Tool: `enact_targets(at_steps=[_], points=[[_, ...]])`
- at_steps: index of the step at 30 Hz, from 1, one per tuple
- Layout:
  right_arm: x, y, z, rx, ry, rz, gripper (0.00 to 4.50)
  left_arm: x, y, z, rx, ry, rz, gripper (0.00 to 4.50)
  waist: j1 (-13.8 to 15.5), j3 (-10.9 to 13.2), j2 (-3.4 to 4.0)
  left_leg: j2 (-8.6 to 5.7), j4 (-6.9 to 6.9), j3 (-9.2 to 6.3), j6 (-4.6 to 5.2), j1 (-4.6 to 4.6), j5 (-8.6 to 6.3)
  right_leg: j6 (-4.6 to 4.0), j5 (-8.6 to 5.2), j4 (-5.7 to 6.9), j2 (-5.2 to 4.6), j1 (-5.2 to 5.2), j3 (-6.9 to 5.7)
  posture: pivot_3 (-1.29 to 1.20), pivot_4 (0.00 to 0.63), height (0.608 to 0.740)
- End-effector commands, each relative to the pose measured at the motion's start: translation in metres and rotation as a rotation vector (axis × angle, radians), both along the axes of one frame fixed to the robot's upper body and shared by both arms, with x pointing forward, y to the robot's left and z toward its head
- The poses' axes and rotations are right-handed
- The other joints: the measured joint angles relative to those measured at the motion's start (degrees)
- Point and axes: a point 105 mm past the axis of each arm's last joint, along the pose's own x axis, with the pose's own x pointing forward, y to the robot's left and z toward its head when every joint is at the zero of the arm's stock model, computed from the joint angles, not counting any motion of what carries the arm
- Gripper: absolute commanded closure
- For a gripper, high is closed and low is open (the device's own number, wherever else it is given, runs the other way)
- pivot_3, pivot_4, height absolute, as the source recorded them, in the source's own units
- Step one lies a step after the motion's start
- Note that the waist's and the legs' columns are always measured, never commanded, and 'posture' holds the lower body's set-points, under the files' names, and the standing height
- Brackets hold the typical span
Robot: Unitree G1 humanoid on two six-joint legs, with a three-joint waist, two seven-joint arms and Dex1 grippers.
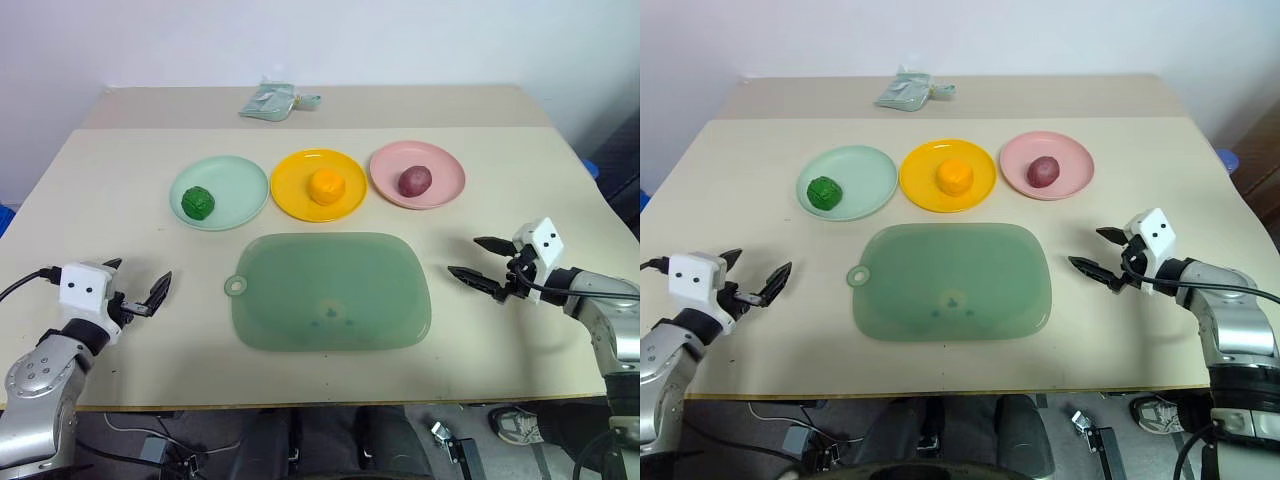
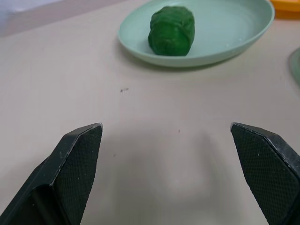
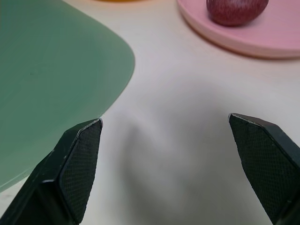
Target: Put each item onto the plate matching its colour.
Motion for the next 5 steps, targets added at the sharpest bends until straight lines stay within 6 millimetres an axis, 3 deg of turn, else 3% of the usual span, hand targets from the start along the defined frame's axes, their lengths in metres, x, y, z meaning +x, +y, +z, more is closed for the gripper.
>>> enact_targets(at_steps=[1, 5], points=[[-0.001, -0.007, 0.023, -0.012, -0.066, -0.024, 0.1, -0.002, 0.001, 0.008, -0.006, -0.034, 0.002, 0.0, 0.19, 0.0, 0.0, 0.0, 0.0, 0.0, 0.0, 0.0, 0.0, 0.0, 0.0, 0.0, -0.01, 0.0, 0.01, 0.0, 0.15, 0.74], [0.005, -0.001, 0.033, -0.005, -0.09, -0.017, 0.1, 0.0, -0.006, 0.006, -0.016, -0.03, -0.013, 0.0, 0.18, 0.0, 0.0, -0.02, 0.0, -0.01, 0.0, -0.01, -0.02, -0.01, 0.0, -0.01, -0.06, 0.0, 0.01, 0.0, 0.15, 0.74]])
